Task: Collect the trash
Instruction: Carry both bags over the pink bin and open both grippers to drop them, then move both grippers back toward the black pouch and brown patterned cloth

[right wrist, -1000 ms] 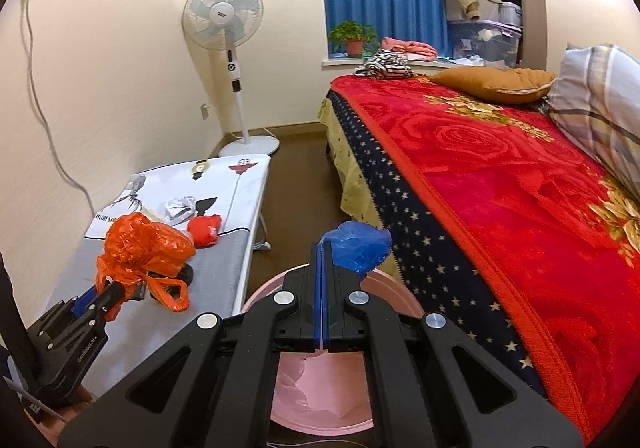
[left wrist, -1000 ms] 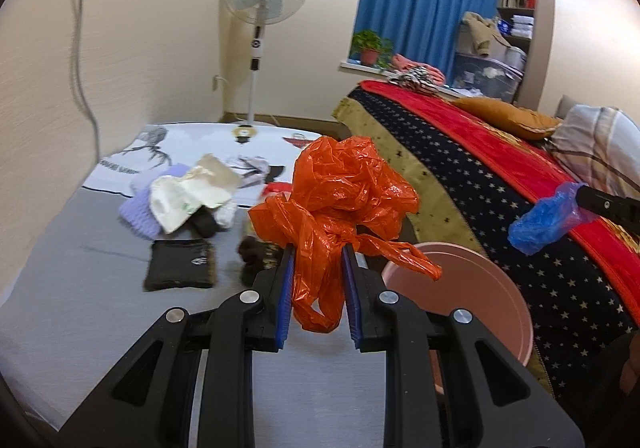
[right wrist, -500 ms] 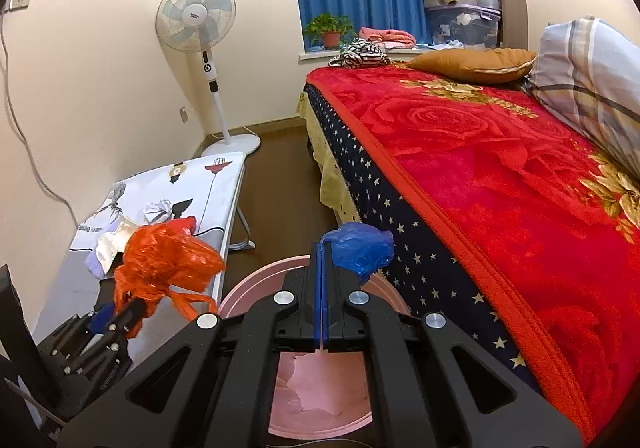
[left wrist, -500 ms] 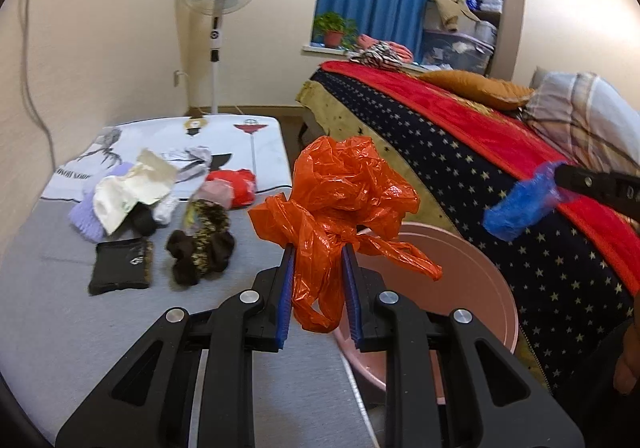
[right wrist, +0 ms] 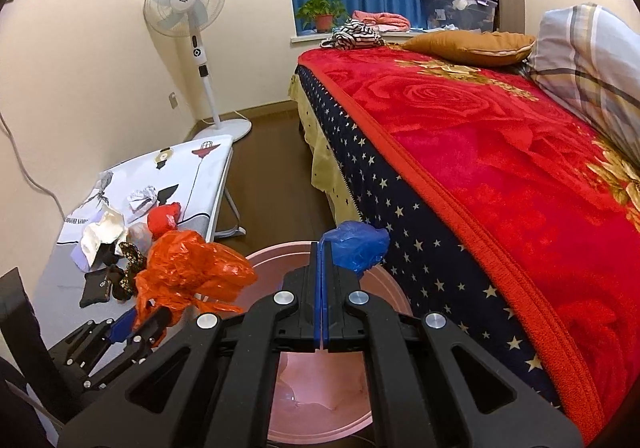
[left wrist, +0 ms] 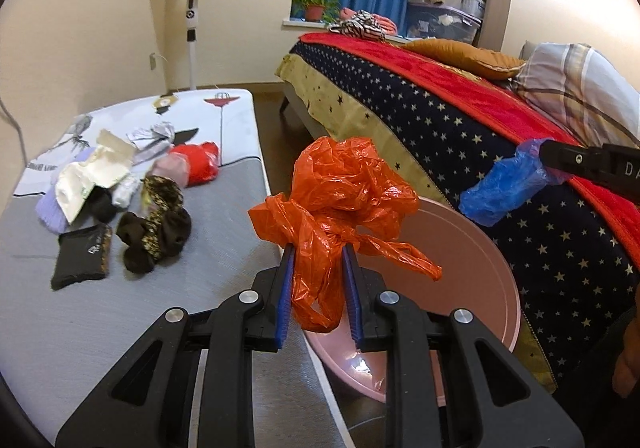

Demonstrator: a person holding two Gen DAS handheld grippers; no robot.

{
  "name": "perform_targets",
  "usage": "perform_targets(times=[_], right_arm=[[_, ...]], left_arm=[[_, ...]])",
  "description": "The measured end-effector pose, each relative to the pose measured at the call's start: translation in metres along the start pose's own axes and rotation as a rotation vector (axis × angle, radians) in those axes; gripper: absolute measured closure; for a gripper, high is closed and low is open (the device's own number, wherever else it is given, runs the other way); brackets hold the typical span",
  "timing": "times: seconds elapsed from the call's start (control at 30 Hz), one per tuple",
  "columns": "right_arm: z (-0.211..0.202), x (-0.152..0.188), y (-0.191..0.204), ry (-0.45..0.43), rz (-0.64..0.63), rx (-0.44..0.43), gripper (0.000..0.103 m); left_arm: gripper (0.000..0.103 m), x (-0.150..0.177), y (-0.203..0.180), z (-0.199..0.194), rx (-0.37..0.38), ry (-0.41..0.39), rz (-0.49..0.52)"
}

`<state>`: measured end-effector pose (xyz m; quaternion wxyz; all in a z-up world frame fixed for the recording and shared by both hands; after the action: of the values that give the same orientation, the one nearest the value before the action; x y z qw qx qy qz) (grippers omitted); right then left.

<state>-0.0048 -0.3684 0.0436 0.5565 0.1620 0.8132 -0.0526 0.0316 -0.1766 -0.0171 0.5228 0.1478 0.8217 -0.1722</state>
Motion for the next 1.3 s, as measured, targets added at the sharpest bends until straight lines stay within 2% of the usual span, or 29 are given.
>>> perform_targets(times=[0.07,0.17,0.2,0.27,0.53,0.7,0.8,1.0,1.3], right_arm=[[0.001,0.001,0.0,0.004,0.005,0.005,0.102],[0.003,0.002,-0.004,0.018,0.021,0.017,0.088],[0.002,0.003,-0.005,0.016,0.027,0.024,0.073],[0.0,0.002,-0.007,0.005,0.029,0.04,0.056],[-0.009,0.003,-0.002,-0.019,0.03,0.003,0.056],[-0.018,0.002,0.006,-0.048,0.024,-0.032,0.06],[-0.021,0.003,0.014,-0.06,0.027,-0.054,0.065],[-0.018,0.006,0.037,-0.068,0.04,-0.128,0.078],[-0.002,0.014,0.088,-0.064,0.007,-0.25,0.08]], left_arm=[[0.075,0.001,-0.002,0.003,0.027,0.015,-0.008],[0.057,0.003,-0.005,0.005,0.063,0.026,-0.023],[0.056,0.003,-0.005,0.006,0.066,0.028,-0.029],[0.056,0.004,-0.004,0.006,0.055,0.029,-0.031],[0.058,-0.001,0.006,-0.007,0.027,-0.007,-0.026],[0.071,-0.006,0.017,-0.019,-0.001,-0.036,-0.033],[0.075,-0.008,0.026,-0.027,-0.02,-0.055,-0.032],[0.078,-0.011,0.063,-0.042,-0.108,-0.083,-0.073],[0.079,-0.006,0.116,-0.052,-0.238,-0.092,-0.122]])
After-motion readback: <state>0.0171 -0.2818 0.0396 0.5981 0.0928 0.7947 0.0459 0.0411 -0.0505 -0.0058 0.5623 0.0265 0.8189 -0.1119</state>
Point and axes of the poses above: each gripper's, at about its wrist camera, not at the fingertips, and z roughly the way its jaws point, y to its left, x to its underside, the point moved 1 cm from there along z, roughly the way its jaws point, and after that the axes turned 15 degrees about -y, right-handed, at the moved point
